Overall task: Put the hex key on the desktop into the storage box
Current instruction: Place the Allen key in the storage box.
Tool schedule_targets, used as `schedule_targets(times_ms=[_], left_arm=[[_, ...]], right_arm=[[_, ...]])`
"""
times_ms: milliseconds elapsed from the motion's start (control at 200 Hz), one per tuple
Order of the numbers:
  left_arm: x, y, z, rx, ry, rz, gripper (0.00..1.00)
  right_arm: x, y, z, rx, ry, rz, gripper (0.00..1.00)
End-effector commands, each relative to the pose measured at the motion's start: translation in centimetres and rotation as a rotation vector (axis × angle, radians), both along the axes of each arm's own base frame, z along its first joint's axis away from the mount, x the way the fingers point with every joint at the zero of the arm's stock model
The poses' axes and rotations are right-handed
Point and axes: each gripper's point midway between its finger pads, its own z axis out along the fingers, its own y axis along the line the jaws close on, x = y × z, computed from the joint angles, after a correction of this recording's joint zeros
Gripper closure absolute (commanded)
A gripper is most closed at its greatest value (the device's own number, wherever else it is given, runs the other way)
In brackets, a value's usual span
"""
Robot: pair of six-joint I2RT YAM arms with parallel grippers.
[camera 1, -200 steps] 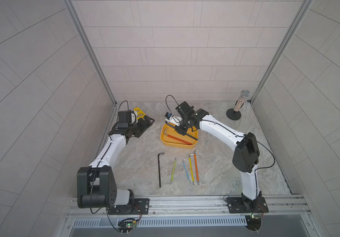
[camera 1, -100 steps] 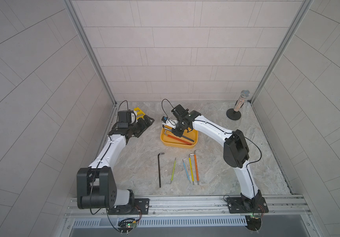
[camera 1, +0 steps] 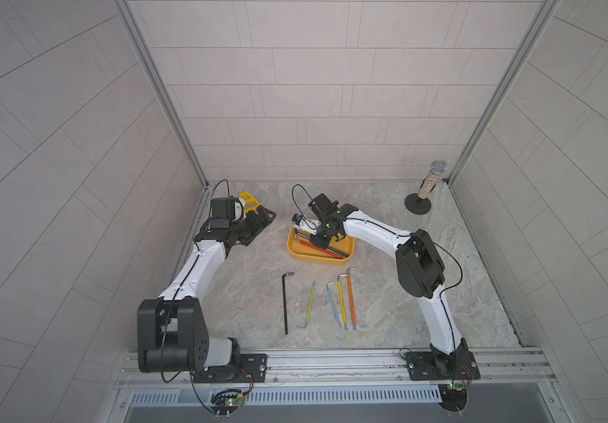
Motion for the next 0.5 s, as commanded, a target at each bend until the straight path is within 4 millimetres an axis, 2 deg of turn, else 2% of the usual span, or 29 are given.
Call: schedule_targets(times_ms=[0,340,425,495], left_arm=[[-0.3,0.3,0.4,0.017,-0.025,0.002,0.02],[-0.2,0.2,0.4,0.013,-0.025,-0.001,0.02],[-0.3,0.2,0.3,0.013,-0.022,-0.002,0.02],[-0.3,0.1,0.4,0.012,-0.024,-0.007,0.02]], right_arm=[[0.9,-0.3,-0.2,-0.011,-0.037,-0.014,1.00],[1.3,-0.9,-1.7,-0.038,-0.024,-0.076,1.00],[1.5,-1.1,-2.1,-0.048,-0.019,-0.101,0.94],[1.5,-1.2,-2.3,-0.049,-0.014,-0.112,0.86]])
